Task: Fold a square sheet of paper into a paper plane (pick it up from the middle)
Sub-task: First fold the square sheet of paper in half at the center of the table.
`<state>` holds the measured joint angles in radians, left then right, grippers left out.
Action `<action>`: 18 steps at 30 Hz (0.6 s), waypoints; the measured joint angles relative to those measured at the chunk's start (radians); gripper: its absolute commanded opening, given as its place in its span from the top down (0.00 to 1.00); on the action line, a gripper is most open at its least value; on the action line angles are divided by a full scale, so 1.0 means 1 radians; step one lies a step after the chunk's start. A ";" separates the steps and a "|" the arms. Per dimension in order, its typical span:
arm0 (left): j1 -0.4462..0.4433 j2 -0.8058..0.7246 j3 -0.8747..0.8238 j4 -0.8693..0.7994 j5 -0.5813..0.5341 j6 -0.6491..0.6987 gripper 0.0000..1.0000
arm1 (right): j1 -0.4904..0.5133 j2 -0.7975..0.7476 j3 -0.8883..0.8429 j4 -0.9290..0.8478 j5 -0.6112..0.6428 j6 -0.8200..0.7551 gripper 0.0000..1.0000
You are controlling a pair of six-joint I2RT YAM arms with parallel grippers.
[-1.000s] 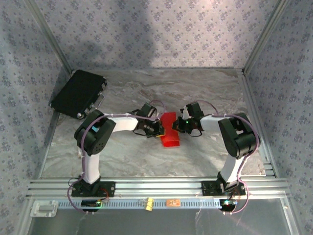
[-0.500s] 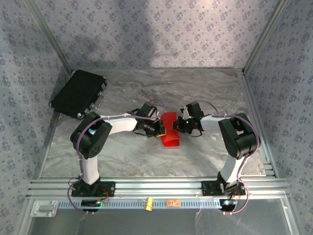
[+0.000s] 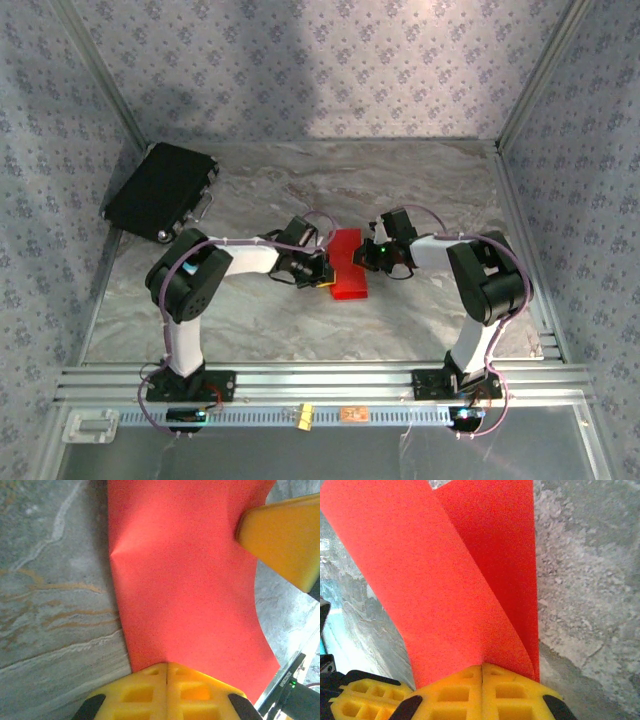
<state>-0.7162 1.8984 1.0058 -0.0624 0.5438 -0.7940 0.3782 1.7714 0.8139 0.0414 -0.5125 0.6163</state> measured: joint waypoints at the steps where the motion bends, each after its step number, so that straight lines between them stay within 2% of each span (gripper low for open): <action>1: 0.000 -0.003 0.000 -0.002 -0.007 0.000 0.98 | 0.000 0.000 0.000 0.000 0.000 0.000 1.00; 6: -0.004 -0.040 -0.001 -0.031 -0.020 -0.020 0.98 | 0.000 0.000 0.000 0.000 0.000 0.000 1.00; 18: -0.008 -0.066 0.000 0.008 0.037 -0.098 0.98 | 0.004 -0.006 -0.006 0.004 0.011 0.000 1.00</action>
<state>-0.7238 1.8324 1.0054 -0.0540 0.5804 -0.8917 0.3820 1.7657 0.8082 0.0456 -0.5011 0.6167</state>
